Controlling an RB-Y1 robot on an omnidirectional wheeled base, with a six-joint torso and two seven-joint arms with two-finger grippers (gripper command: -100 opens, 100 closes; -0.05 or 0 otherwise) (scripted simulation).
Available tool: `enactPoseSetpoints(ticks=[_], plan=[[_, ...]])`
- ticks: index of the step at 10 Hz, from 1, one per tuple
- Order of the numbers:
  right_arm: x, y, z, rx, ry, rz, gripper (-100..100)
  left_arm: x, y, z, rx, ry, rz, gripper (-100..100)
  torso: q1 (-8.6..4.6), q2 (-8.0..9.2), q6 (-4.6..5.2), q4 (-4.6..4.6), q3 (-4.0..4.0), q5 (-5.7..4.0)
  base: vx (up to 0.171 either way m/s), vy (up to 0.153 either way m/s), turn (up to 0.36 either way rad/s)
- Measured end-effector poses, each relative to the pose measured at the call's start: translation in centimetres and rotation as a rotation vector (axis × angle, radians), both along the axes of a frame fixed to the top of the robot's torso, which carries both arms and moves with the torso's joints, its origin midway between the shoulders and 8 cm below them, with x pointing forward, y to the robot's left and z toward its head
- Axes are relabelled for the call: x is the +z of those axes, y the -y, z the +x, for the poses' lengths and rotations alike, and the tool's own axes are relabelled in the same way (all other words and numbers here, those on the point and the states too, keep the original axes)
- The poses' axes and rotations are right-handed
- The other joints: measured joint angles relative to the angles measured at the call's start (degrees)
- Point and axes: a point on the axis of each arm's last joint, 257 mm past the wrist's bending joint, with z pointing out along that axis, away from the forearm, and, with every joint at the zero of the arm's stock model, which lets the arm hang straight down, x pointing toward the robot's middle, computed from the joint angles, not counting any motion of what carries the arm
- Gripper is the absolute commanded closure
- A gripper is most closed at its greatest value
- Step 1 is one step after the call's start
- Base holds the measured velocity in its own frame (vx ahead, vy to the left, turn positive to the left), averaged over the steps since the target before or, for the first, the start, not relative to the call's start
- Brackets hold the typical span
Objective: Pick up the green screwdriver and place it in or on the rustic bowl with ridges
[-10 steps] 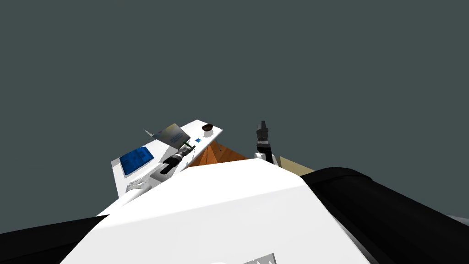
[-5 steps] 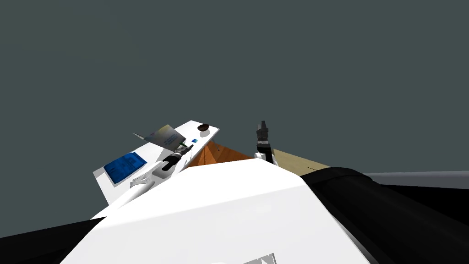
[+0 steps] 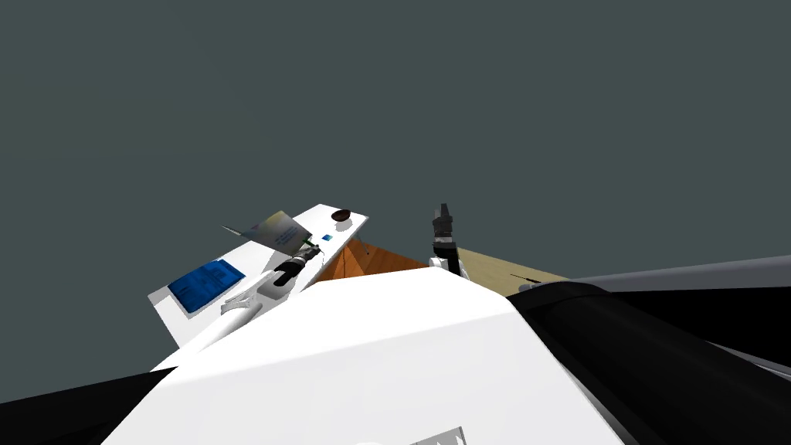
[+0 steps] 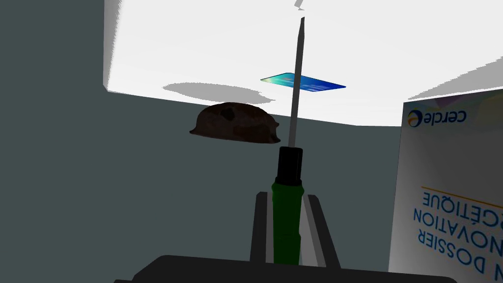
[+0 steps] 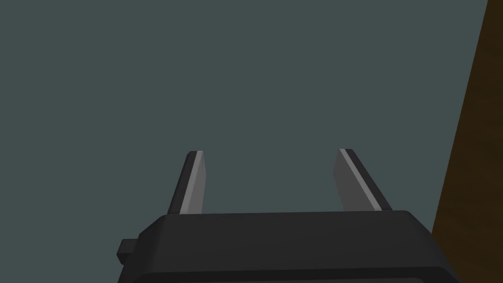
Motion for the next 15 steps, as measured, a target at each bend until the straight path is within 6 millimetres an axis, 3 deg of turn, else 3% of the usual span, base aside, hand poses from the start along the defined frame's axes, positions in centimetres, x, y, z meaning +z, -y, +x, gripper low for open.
enactPoseSetpoints(ticks=[2,3,4,11,12,13,15], plan=[[0.0,0.0,0.0,0.000,0.000,0.000,0,0.0,0.0,0.0,-0.001,0.000,0.001,100,0.05,-0.03,-0.03,-0.01,-0.02,0.02,0.000,0.000,0.000],[0.0,0.0,0.0,0.000,0.000,0.000,0,0.0,0.0,0.0,-0.001,0.000,0.001,0,0.06,-0.03,-0.03,-0.01,-0.02,0.02,0.000,0.000,0.000],[0.0,0.0,0.0,0.000,0.000,0.000,0,0.0,0.0,0.0,-0.001,0.000,0.001,100,0.06,-0.03,-0.03,-0.01,-0.02,0.02,0.045,-0.010,0.189],[0.0,0.0,0.0,0.000,0.000,0.000,0,0.5,4.4,-1.6,-0.118,-0.001,-0.002,100,0.02,-0.29,-0.03,-0.07,-0.17,-0.02,0.082,-0.010,0.170],[0.0,0.0,0.0,0.000,0.000,0.000,0,0.5,4.5,-1.6,-0.120,-0.001,-0.003,0,0.04,-0.20,0.01,-0.06,-0.13,-0.02,0.000,0.000,0.000],[0.0,0.0,0.0,0.000,0.000,0.000,0,0.5,4.5,-1.6,-0.120,-0.001,-0.003,100,0.04,-0.12,0.01,-0.04,-0.08,-0.02,0.005,-0.054,-0.077],[0.0,0.0,0.0,0.000,0.000,0.000,0,1.6,2.9,-0.8,-0.098,0.016,0.022,100,-0.23,-0.10,0.03,0.00,-0.05,-0.10,-0.004,-0.067,-0.058]])
